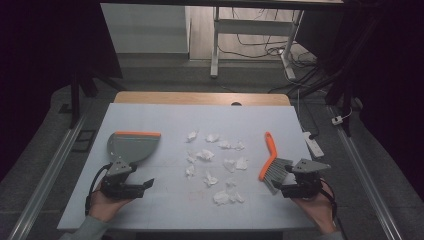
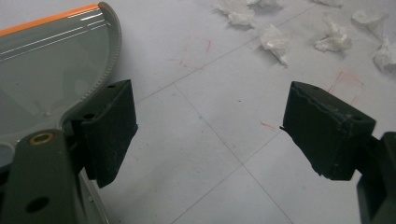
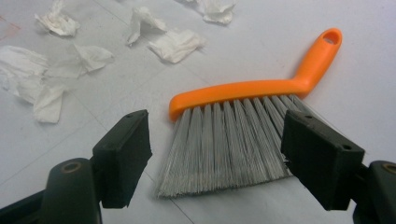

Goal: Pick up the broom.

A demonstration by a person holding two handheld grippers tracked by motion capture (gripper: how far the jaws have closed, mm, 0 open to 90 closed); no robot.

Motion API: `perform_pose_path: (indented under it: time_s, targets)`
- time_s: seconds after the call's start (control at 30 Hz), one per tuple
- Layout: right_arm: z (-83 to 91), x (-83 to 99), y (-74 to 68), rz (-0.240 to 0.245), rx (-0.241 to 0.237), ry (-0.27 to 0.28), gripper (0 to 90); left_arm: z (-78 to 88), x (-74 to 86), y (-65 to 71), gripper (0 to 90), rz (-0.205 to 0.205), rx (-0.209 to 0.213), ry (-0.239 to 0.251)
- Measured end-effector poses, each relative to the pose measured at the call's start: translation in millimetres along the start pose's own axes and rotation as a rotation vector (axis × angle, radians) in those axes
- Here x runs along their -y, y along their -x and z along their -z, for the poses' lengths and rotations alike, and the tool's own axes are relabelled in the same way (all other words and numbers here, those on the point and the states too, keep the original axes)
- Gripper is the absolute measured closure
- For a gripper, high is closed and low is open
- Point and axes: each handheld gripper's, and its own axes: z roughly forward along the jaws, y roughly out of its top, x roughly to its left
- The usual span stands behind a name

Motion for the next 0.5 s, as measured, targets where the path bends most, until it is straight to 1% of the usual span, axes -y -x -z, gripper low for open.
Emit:
perform_pose_path:
  time_s: [0.17,0.43,0.5]
  targets:
    - [0.2,0.8,-0.5,0.0,-0.003,-0.003,23.7,-1.3,-0.7,1.0,18.7,-0.006,-0.004,-0.004]
    - [-1.1,1.9,0.2,-0.005,-0.005,-0.019,23.7,-2.3,-1.1,1.3,18.7,-0.013,0.001,-0.002]
    - [-1.8,1.0,-0.5,-0.012,0.004,-0.031,23.7,-1.7,-1.0,1.4,18.7,-0.014,0.0,0.003]
